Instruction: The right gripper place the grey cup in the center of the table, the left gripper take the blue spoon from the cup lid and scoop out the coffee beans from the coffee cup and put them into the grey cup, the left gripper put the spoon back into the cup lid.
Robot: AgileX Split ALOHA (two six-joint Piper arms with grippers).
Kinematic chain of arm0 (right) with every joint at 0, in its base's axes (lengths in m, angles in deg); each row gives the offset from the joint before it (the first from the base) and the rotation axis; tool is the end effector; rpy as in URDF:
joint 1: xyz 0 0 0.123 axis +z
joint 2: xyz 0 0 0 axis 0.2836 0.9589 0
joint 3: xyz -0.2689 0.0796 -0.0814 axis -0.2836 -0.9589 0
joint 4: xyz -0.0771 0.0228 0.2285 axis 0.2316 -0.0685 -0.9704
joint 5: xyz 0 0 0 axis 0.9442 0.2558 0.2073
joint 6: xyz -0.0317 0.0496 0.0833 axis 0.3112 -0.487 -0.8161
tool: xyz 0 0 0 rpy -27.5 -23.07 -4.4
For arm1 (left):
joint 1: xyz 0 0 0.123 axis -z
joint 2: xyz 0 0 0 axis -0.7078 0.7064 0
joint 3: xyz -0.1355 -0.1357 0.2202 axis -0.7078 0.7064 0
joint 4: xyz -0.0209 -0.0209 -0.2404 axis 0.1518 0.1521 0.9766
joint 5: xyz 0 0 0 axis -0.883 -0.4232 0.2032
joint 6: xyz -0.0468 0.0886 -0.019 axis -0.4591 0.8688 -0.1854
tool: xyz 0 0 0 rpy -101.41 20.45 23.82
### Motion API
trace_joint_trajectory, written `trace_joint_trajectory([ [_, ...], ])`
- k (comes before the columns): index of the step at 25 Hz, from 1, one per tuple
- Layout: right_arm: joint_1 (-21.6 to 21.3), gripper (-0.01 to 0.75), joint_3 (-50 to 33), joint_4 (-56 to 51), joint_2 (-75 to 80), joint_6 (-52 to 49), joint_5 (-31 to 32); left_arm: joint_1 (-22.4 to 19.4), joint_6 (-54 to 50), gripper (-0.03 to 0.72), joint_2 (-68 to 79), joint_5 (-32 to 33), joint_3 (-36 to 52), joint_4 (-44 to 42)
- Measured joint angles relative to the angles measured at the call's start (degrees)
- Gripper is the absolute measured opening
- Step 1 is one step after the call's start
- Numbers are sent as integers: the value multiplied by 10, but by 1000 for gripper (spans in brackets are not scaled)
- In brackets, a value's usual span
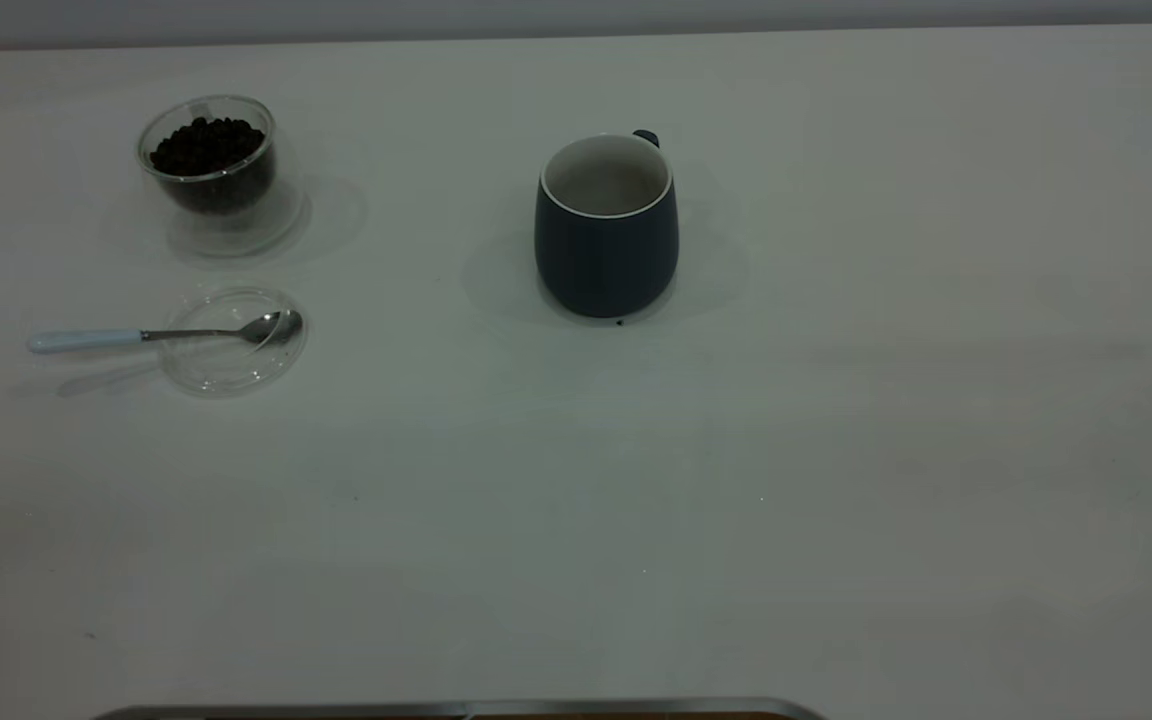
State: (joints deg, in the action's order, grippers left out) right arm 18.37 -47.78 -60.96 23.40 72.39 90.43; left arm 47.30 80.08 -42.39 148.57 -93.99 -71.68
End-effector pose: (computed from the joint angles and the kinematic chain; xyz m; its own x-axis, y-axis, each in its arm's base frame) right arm -0.0125 0.0026 0.2562 -0.5172 -0.0740 -0.8527 -0.0871 0.9956 -0.0336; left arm -0.0158 0.0018 0.2568 -0.5211 0.0076 -0.8535 0.0229 0.9997 -0.0051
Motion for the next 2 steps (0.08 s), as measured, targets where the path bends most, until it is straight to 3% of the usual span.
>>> trace_joint_trajectory([
  [2, 0, 590, 0, 0, 0, 0, 0, 0, 0, 466, 0, 0, 0, 0],
])
